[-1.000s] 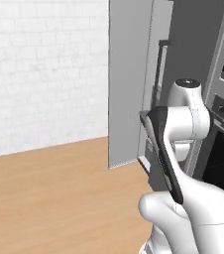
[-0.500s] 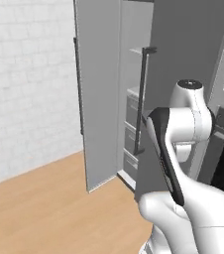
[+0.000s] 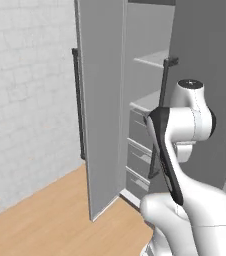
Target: Take the meat container that has the chicken drumstick and place it on the second highest rack of the freezer. Then take the vegetable container that has the broccoli and lemon wedge and place it on the highest rack of the freezer.
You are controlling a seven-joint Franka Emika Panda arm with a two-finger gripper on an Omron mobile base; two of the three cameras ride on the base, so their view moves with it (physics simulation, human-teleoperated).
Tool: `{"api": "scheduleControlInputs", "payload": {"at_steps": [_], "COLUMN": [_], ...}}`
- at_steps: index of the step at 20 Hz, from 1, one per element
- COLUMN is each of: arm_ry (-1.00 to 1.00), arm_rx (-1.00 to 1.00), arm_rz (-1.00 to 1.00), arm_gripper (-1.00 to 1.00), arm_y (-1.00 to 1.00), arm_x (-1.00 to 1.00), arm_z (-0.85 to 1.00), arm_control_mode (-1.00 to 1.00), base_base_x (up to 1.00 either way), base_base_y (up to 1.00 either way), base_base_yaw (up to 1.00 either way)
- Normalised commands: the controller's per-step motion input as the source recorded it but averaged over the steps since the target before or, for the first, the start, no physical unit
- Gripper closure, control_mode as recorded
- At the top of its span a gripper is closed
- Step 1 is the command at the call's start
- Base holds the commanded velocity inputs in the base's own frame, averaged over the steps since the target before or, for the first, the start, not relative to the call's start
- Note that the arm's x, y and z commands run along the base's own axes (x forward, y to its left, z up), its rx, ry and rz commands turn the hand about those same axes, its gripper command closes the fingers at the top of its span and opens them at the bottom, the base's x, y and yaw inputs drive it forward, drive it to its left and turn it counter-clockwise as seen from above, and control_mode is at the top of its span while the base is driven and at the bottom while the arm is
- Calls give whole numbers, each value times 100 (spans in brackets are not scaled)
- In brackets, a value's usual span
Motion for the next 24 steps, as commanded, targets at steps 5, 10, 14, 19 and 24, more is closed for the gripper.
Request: {"api": "scheduleControlInputs", "payload": {"at_steps": [5, 10, 14, 19, 24], "arm_ry": [0, 0, 0, 0, 0], "arm_rx": [0, 0, 0, 0, 0], "arm_rz": [0, 0, 0, 0, 0], "arm_gripper": [100, 100, 100, 100, 100], "arm_y": [0, 0, 0, 0, 0], "arm_x": [0, 0, 0, 0, 0], "arm_z": [0, 0, 0, 0, 0], "arm_control_mode": [100, 100, 100, 100, 100], "base_base_x": [30, 11, 0, 3, 18], "base_base_y": [38, 43, 78, 87, 39], "base_base_yaw": [-30, -34, -23, -21, -23]}}
